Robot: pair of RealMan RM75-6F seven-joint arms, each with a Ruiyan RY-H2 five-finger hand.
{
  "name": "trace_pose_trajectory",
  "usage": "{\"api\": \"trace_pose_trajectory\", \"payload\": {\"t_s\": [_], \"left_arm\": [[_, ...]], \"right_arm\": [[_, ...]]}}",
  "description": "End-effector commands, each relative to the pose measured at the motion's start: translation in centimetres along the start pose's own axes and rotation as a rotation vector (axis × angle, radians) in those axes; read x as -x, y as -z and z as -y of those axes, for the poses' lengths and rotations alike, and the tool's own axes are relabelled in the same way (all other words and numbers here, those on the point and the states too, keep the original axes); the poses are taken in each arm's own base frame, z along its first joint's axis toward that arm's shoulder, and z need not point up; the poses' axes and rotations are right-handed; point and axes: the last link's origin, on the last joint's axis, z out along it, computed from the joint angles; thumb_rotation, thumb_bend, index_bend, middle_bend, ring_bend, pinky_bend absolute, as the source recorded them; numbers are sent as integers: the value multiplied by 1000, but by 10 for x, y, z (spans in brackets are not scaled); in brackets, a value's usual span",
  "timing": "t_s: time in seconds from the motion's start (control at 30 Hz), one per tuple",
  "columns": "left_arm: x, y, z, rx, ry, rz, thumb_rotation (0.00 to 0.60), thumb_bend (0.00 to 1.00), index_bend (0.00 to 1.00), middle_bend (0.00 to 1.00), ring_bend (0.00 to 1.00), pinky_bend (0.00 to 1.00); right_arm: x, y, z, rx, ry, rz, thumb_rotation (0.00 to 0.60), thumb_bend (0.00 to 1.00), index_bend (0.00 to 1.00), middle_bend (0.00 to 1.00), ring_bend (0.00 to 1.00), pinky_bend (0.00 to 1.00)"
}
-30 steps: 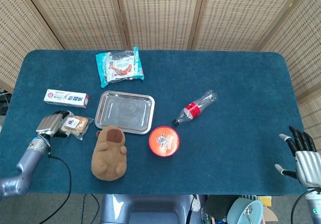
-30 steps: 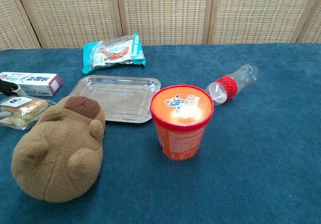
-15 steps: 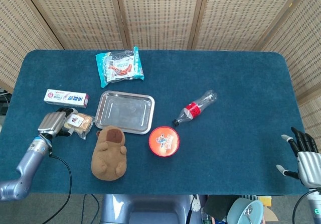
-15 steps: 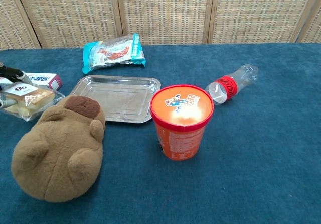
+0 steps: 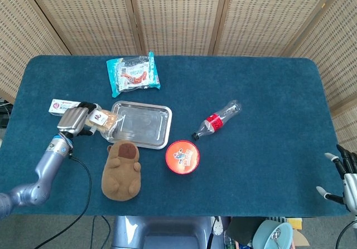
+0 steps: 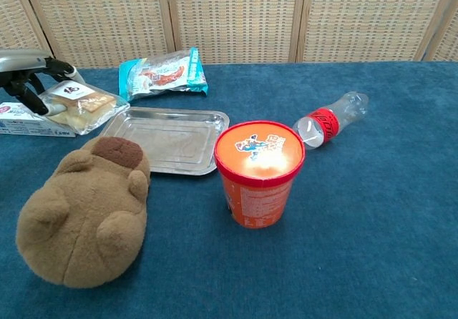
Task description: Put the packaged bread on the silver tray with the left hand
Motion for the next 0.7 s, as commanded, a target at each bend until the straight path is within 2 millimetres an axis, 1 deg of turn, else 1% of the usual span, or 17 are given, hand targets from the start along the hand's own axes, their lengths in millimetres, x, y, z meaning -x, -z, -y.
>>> {"api": "trace_pose_trajectory", "payload": {"t_s": [0.03,0.17,0.23,0.3,0.4,0.47,0.5,0.57,0.6,0.67,0.7], "left_arm": [[8,-23,-20,28,0,24,600,467,429,244,141,289],[23,-47,-39,52,11,59,600,467,429,244,141,286],[28,-56,-45,60,14,69,600,467,429,244,141,285],[35,-61,-53,76,13,83,600,467,429,244,141,283],[39,-65,-62,102,13,87,600,466,429,244,141,282],[39,-65,-65,115,5,83,600,448,415,213,135,254],[39,-64,-65,119,-2,81,600,433,394,186,118,232],[36,-58,-70,145,6,77,600,374,285,78,35,132],[35,-55,-71,153,8,74,600,354,240,47,13,94],[29,-47,-71,169,-14,60,600,291,116,3,0,15],[27,-44,-70,171,-18,55,600,273,82,0,0,4]], "right_arm": [[0,2,-3,6,-5,2,600,94,165,0,0,0],[2,5,-7,10,-22,11,600,94,165,0,0,0],[3,6,-9,15,-23,16,600,94,165,0,0,0],[5,6,-12,24,-23,23,600,94,165,0,0,0],[4,5,-16,32,-30,22,600,95,165,0,0,0],[4,4,-17,34,-31,19,600,94,165,0,0,0],[4,4,-17,35,-31,18,600,94,165,0,0,0],[4,3,-17,38,-32,15,600,94,165,0,0,0],[4,2,-17,36,-34,14,600,94,165,0,0,0],[3,2,-15,32,-35,9,600,94,165,0,0,0],[3,1,-14,29,-36,6,600,95,165,0,0,0]]}}
